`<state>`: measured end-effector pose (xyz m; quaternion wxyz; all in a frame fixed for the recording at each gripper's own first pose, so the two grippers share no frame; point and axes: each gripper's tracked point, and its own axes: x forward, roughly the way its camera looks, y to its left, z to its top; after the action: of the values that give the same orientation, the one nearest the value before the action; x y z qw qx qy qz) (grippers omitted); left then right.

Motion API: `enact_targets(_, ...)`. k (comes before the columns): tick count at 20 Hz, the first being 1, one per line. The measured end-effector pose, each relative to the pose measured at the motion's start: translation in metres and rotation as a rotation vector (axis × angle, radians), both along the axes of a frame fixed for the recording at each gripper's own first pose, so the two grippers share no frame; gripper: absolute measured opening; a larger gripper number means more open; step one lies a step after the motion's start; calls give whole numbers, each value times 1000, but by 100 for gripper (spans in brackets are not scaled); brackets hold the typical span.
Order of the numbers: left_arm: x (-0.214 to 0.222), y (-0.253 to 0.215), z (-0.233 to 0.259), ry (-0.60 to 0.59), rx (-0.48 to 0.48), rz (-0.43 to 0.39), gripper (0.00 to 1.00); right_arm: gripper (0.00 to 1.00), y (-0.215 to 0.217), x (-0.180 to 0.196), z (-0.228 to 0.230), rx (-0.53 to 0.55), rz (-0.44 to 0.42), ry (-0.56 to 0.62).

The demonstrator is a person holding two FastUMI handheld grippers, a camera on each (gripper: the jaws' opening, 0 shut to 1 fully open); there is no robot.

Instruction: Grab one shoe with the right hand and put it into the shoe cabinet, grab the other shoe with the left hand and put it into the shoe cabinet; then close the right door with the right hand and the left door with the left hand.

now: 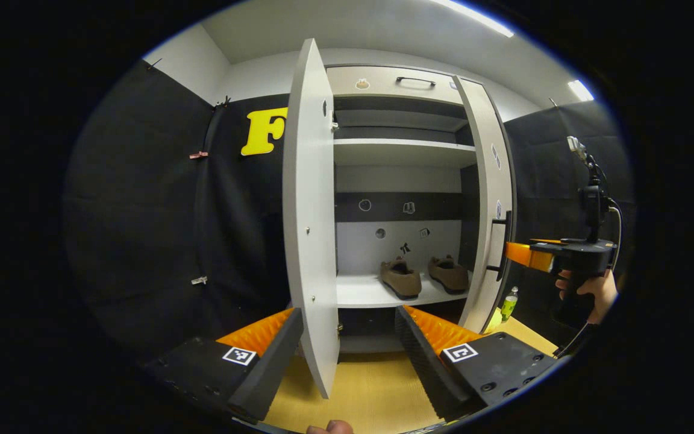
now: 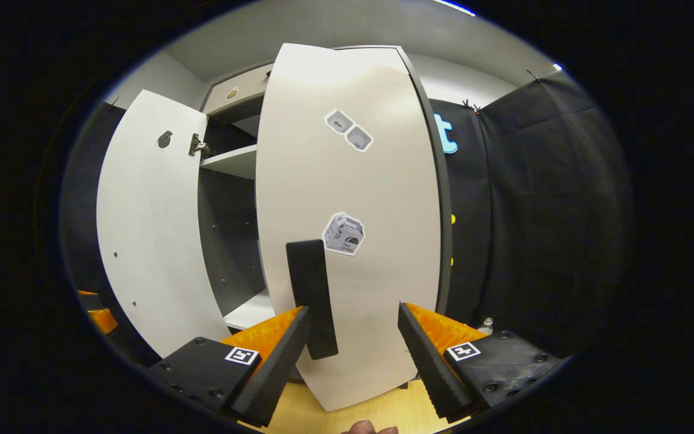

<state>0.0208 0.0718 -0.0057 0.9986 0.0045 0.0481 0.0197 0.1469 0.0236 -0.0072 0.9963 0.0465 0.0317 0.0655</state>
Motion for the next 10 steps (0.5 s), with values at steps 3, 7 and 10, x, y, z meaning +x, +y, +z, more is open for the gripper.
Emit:
enact_targets(3, -4, 15, -1, 5, -2, 24, 96, 97, 10, 12, -2, 14, 12, 2)
enact_targets(7, -4, 42, 0, 3, -7, 58, 96, 98, 22, 28, -3, 15, 16, 7)
enact_targets(10, -2, 68, 2, 0, -7, 93, 96, 98, 30, 40, -3, 4, 5, 7)
